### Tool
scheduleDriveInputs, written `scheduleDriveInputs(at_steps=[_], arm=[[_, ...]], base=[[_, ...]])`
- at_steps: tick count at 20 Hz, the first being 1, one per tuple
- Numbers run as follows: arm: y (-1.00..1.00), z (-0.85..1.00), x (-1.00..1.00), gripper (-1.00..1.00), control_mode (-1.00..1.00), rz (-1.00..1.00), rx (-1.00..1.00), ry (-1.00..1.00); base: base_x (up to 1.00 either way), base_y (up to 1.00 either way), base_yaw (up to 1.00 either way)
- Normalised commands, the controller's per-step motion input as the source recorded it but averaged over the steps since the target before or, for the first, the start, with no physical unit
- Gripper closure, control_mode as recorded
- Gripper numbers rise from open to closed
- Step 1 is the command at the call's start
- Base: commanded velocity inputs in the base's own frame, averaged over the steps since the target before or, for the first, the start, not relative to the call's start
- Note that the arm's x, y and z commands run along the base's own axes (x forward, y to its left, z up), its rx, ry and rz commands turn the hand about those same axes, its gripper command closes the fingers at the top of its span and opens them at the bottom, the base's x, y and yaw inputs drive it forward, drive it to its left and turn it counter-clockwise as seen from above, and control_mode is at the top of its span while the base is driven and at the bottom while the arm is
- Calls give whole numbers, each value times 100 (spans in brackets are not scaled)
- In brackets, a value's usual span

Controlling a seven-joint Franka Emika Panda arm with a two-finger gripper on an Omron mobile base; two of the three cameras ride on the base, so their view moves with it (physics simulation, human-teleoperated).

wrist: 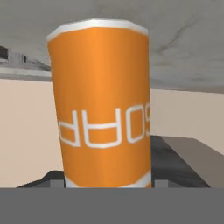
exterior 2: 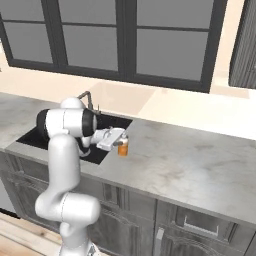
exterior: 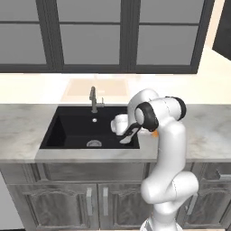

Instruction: Restock the sink supplies by placing the sponge and soap dispenser on the counter and next to the sink. Make sure the soap dispenser is upright.

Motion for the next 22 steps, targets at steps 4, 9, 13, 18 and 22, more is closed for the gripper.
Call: scheduleDriveInputs(at_steps=[4, 9, 13, 18, 22], arm=[[0, -33, 0, 100, -100, 0, 0, -13], [1, -27, 17, 100, -100, 0, 0, -2], [1, -30, 23, 100, -100, 0, 0, -2], [11, -35, 30, 100, -100, -1, 0, -6], [9, -33, 6, 100, -100, -1, 0, -15]], base=[[0, 0, 0], [0, 0, 0], [0, 0, 0], [0, 0, 0], [0, 0, 0]])
